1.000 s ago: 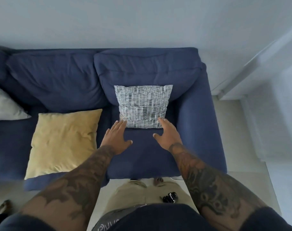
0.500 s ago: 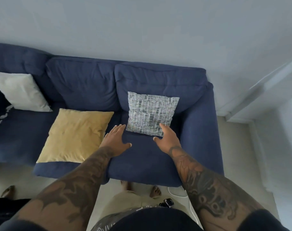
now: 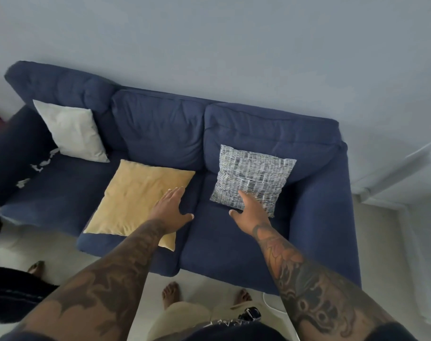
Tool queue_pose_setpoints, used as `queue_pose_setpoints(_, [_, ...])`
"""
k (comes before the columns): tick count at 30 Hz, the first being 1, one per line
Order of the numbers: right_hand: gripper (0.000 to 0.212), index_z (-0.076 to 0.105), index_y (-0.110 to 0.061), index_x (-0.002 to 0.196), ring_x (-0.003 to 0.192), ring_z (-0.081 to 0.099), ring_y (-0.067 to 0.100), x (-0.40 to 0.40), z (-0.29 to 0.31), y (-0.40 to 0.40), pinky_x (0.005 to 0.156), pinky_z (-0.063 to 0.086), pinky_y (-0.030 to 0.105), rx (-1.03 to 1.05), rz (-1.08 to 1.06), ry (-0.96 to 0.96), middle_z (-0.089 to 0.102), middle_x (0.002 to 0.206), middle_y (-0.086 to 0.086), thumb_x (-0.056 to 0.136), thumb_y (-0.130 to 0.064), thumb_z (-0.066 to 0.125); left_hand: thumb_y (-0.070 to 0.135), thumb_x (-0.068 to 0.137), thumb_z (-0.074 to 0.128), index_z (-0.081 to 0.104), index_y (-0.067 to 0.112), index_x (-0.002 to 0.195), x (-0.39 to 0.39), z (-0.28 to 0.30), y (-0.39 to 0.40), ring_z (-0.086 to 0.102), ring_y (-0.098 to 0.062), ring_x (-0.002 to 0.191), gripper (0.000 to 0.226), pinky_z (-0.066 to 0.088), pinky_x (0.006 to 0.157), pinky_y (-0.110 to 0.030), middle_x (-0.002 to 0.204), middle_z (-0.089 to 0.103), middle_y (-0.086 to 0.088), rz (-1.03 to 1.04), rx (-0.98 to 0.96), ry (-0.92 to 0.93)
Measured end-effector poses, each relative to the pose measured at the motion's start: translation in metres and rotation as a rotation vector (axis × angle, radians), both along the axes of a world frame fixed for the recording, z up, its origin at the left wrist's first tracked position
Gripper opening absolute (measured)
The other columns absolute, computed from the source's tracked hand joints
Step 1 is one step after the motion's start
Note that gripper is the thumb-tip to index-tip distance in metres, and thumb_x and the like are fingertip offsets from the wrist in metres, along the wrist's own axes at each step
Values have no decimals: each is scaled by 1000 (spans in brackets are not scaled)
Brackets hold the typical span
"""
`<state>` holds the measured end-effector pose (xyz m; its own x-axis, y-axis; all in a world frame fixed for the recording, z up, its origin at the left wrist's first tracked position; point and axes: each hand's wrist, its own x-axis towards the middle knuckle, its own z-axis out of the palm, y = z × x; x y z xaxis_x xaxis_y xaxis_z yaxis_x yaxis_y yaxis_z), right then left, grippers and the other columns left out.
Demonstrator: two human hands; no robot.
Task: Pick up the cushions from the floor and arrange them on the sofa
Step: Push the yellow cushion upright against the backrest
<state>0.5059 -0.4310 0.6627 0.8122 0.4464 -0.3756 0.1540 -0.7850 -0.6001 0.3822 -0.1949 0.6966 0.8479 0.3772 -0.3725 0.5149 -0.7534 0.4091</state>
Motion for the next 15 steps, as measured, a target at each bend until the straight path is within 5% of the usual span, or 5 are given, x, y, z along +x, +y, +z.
queue_pose_setpoints(15, [81, 31, -19, 164, 155, 31, 21, -53, -6, 179, 124, 32, 43, -14, -98, 20, 34, 168, 3, 96, -42, 68, 47, 92, 72, 19, 22, 164, -36, -7, 178, 20, -20, 157, 93, 26, 126, -41, 171, 21, 4, -41, -44, 26])
